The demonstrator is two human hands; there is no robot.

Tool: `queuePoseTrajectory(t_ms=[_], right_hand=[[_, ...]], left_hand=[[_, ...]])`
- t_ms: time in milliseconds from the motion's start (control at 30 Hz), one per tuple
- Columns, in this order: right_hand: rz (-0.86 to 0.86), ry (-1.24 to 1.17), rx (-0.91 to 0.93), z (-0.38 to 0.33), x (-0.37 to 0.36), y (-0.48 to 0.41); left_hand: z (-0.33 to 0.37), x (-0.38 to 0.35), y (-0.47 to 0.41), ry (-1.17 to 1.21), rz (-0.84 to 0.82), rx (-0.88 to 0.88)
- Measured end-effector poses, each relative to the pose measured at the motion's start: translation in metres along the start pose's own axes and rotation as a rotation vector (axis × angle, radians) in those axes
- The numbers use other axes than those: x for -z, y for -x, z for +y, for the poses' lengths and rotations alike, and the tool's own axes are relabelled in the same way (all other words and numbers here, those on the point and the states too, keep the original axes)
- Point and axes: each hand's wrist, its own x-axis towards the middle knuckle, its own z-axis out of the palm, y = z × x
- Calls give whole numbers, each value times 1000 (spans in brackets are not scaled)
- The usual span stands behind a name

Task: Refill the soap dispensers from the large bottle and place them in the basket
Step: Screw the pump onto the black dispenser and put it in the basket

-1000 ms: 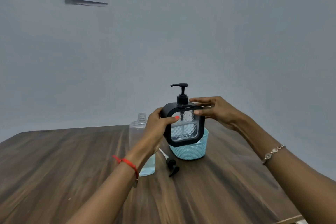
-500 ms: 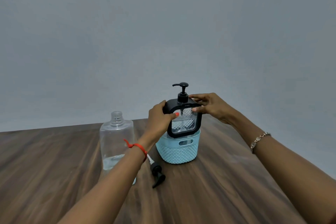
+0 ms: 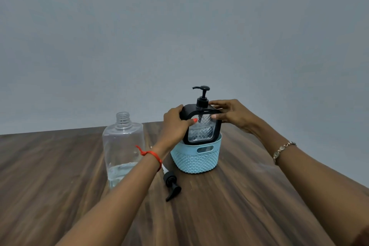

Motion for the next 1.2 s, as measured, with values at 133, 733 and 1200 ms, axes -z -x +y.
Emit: queuePoseTrajectory(t_ms=[133,733,1200], right_hand=[[4,13,-31,7,-2,1],[-10,308,-115,36,-20,0],[103,393,-130,46,-28,7]], left_hand=[[-1,-5,0,-33,-30,39],[-25,-13,4,-338,-198,154],[-26,-19,2,-416,-190,124]])
